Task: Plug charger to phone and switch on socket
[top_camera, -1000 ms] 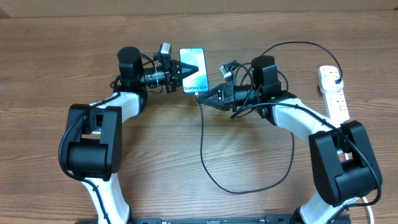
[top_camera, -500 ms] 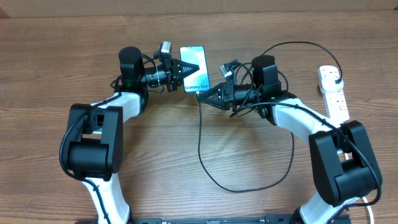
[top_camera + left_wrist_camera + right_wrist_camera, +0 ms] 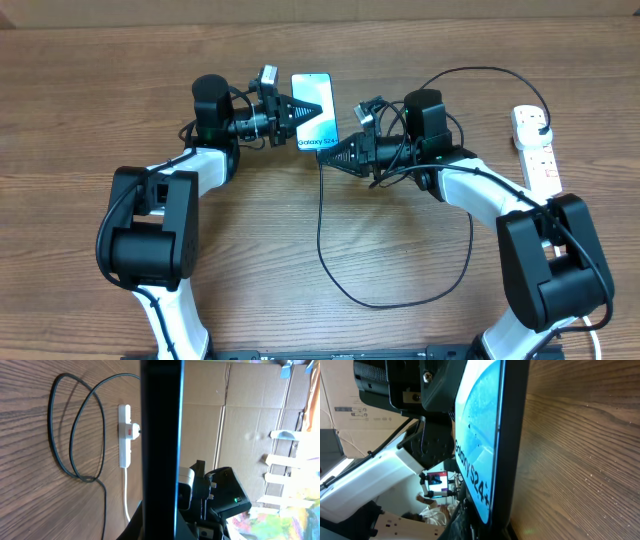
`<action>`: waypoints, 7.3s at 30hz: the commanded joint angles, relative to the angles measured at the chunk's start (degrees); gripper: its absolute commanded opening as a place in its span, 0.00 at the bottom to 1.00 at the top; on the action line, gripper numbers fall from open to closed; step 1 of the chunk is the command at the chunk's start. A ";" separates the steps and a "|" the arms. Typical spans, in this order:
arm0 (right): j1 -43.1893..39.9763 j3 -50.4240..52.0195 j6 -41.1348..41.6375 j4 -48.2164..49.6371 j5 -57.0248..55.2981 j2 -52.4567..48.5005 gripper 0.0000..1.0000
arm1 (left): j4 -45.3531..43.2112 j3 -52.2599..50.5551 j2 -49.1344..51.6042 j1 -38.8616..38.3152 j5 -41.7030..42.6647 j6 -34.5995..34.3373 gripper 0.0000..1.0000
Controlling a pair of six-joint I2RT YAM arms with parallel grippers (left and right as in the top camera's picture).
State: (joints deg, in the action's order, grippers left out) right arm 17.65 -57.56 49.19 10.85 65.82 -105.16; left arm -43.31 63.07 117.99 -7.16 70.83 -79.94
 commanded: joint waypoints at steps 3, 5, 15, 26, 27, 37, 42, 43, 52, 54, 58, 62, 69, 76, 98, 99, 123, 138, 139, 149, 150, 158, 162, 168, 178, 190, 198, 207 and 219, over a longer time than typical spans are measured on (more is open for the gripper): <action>-0.79 0.20 -1.27 0.87 -6.34 0.20 0.04 | -0.42 0.90 -0.35 -1.51 10.54 -0.46 0.05; -0.79 0.20 -1.49 0.87 -6.86 0.20 0.04 | -0.37 0.90 -0.35 -1.53 11.34 -1.14 0.04; -0.79 0.20 -3.21 0.85 -9.46 0.20 0.04 | 1.84 0.87 -0.35 -1.66 13.25 -1.03 0.05; -0.79 0.17 -3.19 0.87 -11.26 0.20 0.04 | 3.19 0.83 -0.35 -2.69 15.02 0.98 0.04; -0.79 0.17 -3.17 0.85 -11.39 0.20 0.04 | 3.21 0.83 -0.35 -2.69 15.13 1.40 0.05; -0.79 0.17 -3.17 0.81 -11.54 0.20 0.04 | 3.19 0.83 -0.35 -2.67 15.69 1.90 0.04; -0.79 0.17 -5.99 0.83 -7.69 0.22 0.04 | 3.21 0.83 -0.35 -2.32 13.35 2.19 0.04; -0.79 0.17 -6.64 0.85 -6.62 0.22 0.04 | 3.21 0.83 -0.35 -2.21 12.87 2.14 0.04; -0.79 0.17 -9.20 0.83 -2.69 0.26 0.44 | 3.23 0.83 -0.35 -1.33 9.90 1.51 0.05; -0.79 0.17 -9.27 0.81 -2.23 0.26 0.46 | 3.65 0.83 -0.35 -1.09 9.60 1.53 0.05; -1.05 0.17 -10.73 0.35 0.20 0.61 0.49 | 4.09 0.83 -0.35 -0.20 9.09 1.77 0.05; -2.10 0.17 -13.57 -2.03 1.40 2.54 0.50 | 4.11 0.83 -0.35 0.94 8.61 2.23 0.05; -5.68 0.17 -25.05 -16.81 -2.99 9.77 0.55 | 8.87 0.83 -0.35 2.34 8.41 8.76 0.04; -8.98 0.17 -35.06 -34.29 -14.16 15.63 0.57 | 32.57 0.83 -0.35 1.90 -0.72 27.06 0.04; -9.42 0.17 -37.51 -39.54 -16.50 16.68 0.60 | 46.53 0.85 -0.35 -1.51 -14.51 48.13 0.05; -9.42 0.17 -37.51 -39.71 -16.50 16.68 0.60 | 46.51 0.85 -0.35 -1.51 -14.56 48.13 0.05; -9.42 0.17 -37.53 -41.05 -16.11 16.68 0.63 | 57.61 0.85 -0.33 -1.51 -29.14 51.67 0.40; -9.42 0.17 -37.53 -41.24 -16.11 16.68 0.63 | 60.00 0.85 -0.33 -1.51 -31.04 51.67 0.28; -9.42 0.17 -37.51 -41.24 -16.11 16.68 0.63 | 60.04 0.85 -0.33 -1.51 -31.10 51.67 0.31; -9.42 0.17 -37.53 -41.24 -16.35 16.68 0.64 | 64.39 0.85 -0.33 -1.49 -36.81 51.65 0.45; -9.42 0.17 -37.53 -41.22 -16.37 16.68 0.64 | 64.52 0.85 -0.33 -1.49 -36.85 51.65 0.45; -9.42 0.17 -37.77 -41.22 -16.39 16.68 0.64 | 68.28 0.85 -0.33 -1.44 -42.82 49.46 0.49; -9.44 0.17 -37.75 -41.24 -16.98 16.68 0.63 | 70.64 0.85 -0.33 -1.44 -46.36 49.44 0.52; -9.81 0.17 -37.70 -41.42 -18.91 16.68 0.64 | 74.18 0.85 -0.35 -1.38 -52.63 47.54 0.68; -15.56 -0.09 -37.46 -43.93 -23.87 16.68 0.68 | 78.20 2.45 -0.37 1.68 -53.31 45.03 0.76; -34.69 -8.09 -27.98 -45.57 -45.44 16.76 0.49 | 91.71 11.87 -0.37 3.76 -53.42 48.72 1.00; -42.66 -8.50 -21.64 -36.57 -60.02 14.91 0.04 | 93.26 12.20 -0.37 3.72 -53.16 48.72 1.00; -46.29 -8.52 -20.22 -33.11 -58.82 5.62 0.04 | 98.88 19.30 -2.14 3.63 -53.02 55.25 1.00; -46.27 -8.50 -20.28 -27.93 -58.07 -1.38 0.04 | 100.28 28.24 -11.37 -4.15 -53.48 72.74 1.00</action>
State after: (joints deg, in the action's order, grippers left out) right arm -28.49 -64.88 28.56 -17.82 7.60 -106.30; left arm 56.80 89.14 111.26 -8.12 17.69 -15.77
